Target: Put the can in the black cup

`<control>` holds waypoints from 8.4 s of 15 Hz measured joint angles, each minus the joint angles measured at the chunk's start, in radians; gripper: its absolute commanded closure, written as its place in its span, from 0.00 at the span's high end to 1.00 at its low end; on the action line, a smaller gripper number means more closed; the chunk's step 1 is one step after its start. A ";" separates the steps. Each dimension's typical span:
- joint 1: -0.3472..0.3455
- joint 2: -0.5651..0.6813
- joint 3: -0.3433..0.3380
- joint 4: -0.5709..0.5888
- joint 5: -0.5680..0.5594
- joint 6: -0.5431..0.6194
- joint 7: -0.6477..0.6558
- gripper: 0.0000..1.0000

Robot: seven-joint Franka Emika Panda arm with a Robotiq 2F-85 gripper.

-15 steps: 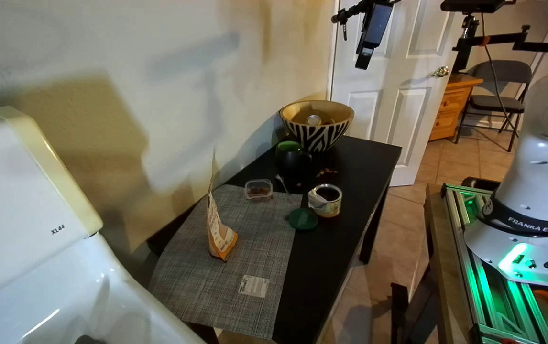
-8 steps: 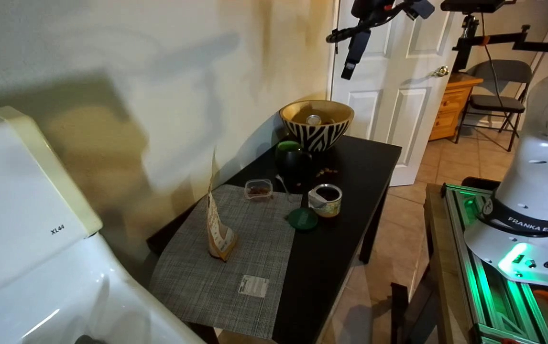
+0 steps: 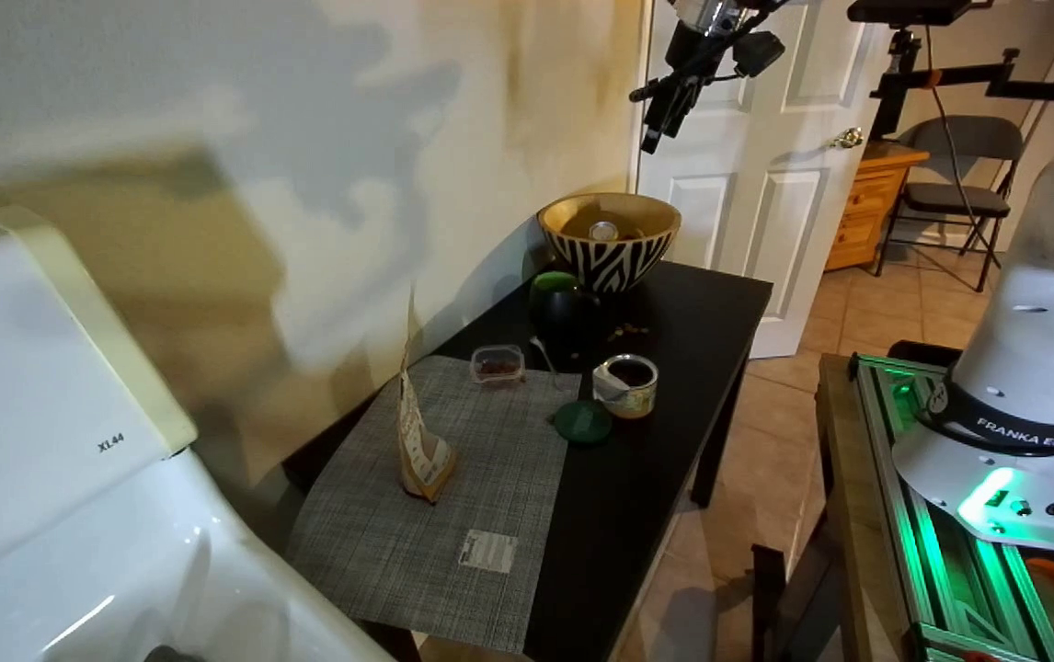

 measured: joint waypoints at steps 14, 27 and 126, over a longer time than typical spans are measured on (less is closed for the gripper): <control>-0.084 0.339 -0.002 0.230 0.055 0.004 0.417 1.00; -0.077 0.637 0.008 0.409 0.103 -0.046 0.903 1.00; 0.073 0.773 0.123 0.566 0.119 -0.105 1.106 1.00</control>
